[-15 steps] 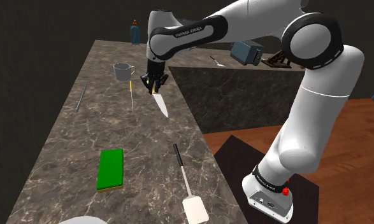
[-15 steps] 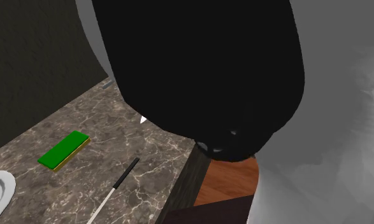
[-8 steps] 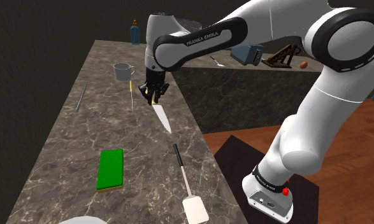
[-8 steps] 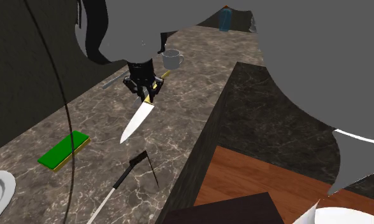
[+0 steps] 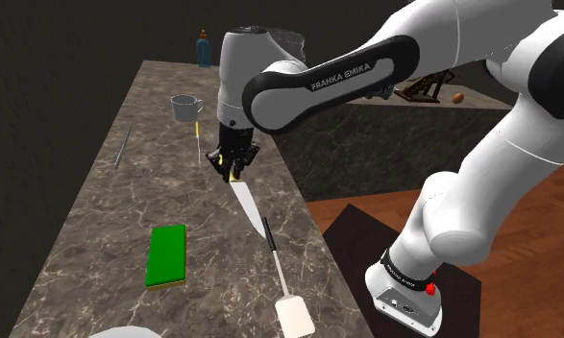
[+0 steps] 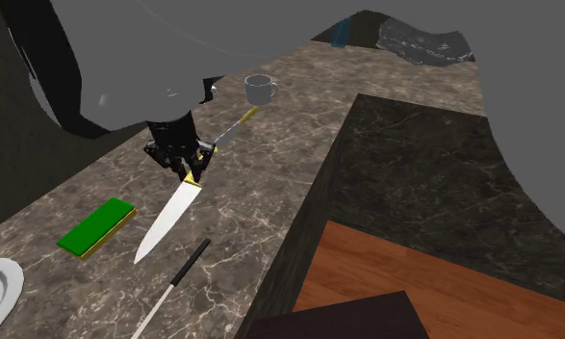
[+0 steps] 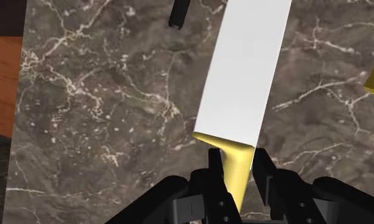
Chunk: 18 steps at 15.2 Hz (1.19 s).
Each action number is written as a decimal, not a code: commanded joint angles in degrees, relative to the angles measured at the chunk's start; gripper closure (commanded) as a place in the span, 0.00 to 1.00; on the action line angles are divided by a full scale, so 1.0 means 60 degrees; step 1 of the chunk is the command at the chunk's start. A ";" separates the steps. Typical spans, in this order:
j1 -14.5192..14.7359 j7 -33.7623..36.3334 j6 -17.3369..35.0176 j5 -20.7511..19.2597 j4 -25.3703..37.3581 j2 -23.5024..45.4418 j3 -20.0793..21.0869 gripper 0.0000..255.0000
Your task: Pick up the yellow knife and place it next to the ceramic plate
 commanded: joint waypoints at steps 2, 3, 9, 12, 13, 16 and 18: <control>0.0306 0.0602 0.0015 0.0111 -0.0431 -0.0417 0.0354 1.00; 0.0412 0.0811 0.0016 0.0152 -0.0548 -0.0535 0.0484 1.00; 0.1057 0.2112 -0.0027 0.0418 -0.1015 -0.1062 0.1320 1.00; 0.1377 0.2799 -0.0068 0.0542 -0.1099 -0.1199 0.1770 1.00; 0.1481 0.3034 -0.0084 0.0577 -0.1105 -0.1225 0.1925 1.00; 0.1785 0.3759 -0.0135 0.0660 -0.1056 -0.1237 0.2398 1.00; 0.1973 0.4260 -0.0172 0.0688 -0.0969 -0.1191 0.2726 1.00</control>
